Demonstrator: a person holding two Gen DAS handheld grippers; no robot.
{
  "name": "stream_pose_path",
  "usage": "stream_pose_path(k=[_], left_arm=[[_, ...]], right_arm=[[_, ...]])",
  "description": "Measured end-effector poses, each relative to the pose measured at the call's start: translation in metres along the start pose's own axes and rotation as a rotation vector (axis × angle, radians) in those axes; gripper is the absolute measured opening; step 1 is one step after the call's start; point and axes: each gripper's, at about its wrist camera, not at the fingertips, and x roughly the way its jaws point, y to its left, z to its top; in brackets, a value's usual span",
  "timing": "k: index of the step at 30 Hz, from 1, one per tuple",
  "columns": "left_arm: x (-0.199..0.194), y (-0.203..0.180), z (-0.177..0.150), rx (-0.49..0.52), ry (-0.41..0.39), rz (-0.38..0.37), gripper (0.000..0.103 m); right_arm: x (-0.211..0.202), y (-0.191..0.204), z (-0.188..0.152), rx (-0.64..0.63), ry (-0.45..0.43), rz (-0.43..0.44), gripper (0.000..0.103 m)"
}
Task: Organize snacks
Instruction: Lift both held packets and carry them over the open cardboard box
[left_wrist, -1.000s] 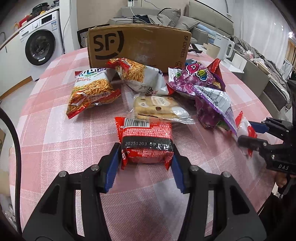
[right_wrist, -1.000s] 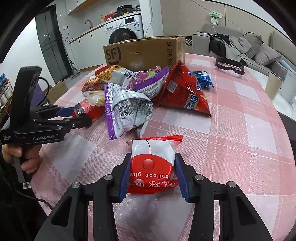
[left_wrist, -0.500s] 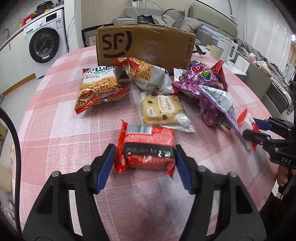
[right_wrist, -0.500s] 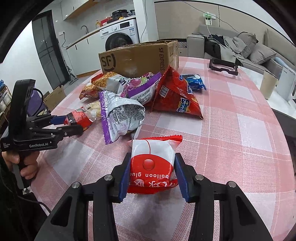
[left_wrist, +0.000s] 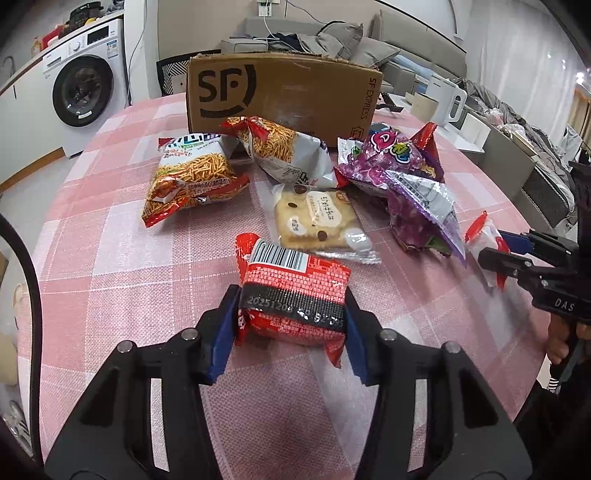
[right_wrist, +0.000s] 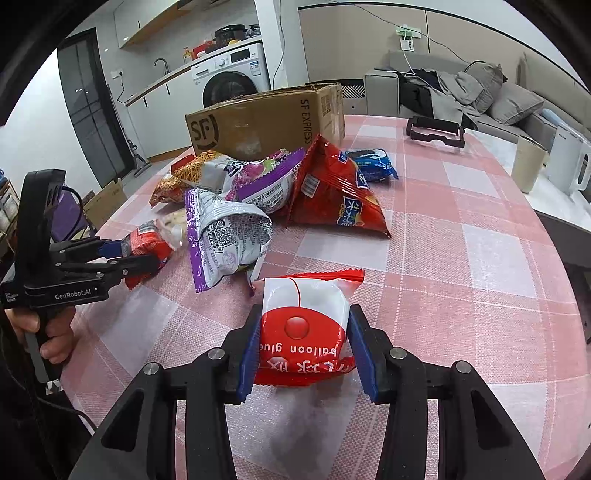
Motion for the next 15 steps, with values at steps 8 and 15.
stream_pose_path(k=[8, 15], left_arm=[[-0.030, 0.009, -0.006, -0.018, -0.068, 0.001, 0.048], [-0.052, 0.012, 0.003, -0.043, -0.123, 0.020, 0.048]], right_arm=[[-0.014, -0.005, 0.004, 0.022, -0.058, -0.007, 0.045], [-0.027, -0.003, 0.017, 0.023, -0.117, 0.012, 0.045]])
